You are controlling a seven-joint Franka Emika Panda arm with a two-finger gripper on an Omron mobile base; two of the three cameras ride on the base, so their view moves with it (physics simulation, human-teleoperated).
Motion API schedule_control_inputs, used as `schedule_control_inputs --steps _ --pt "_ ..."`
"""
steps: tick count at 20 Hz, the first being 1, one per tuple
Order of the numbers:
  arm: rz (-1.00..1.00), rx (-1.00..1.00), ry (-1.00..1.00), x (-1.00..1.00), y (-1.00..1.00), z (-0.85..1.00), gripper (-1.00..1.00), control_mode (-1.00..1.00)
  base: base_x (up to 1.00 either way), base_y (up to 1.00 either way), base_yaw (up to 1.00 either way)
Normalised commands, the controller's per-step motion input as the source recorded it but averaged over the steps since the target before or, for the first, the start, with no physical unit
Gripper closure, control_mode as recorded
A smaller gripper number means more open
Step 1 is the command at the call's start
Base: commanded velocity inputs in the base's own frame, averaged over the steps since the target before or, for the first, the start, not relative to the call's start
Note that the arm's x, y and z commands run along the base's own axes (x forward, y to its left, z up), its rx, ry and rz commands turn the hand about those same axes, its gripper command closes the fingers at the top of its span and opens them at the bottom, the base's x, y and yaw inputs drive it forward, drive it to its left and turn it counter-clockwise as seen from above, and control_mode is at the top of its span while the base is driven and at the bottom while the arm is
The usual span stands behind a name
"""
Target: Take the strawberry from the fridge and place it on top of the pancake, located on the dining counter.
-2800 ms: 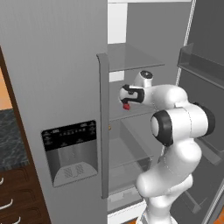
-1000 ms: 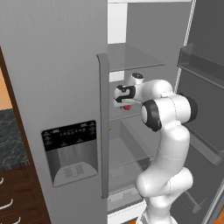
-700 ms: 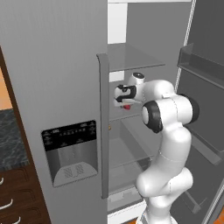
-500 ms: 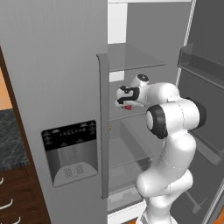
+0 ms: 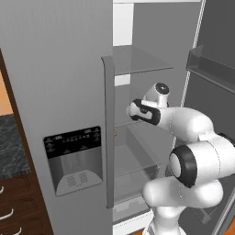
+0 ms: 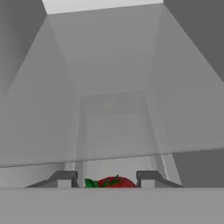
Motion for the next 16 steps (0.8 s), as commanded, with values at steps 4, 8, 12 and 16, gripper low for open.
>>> schedule_control_inputs --steps 4,8,12,16 --pt "-0.08 0.0 0.0 -0.99 0.0 0.62 1.0 -1.0 0.0 0.0 0.0" --pt "-0.11 0.0 0.0 -1.0 -0.11 0.54 1.0 -1.0 0.0 0.0 0.0" --pt "-0.11 0.0 0.03 -1.0 -0.15 0.65 1.0 -1.0 0.0 0.0 0.0" --pt "-0.06 0.0 0.1 -1.0 -0.01 0.37 1.0 -1.0 0.0 0.0 0.0"
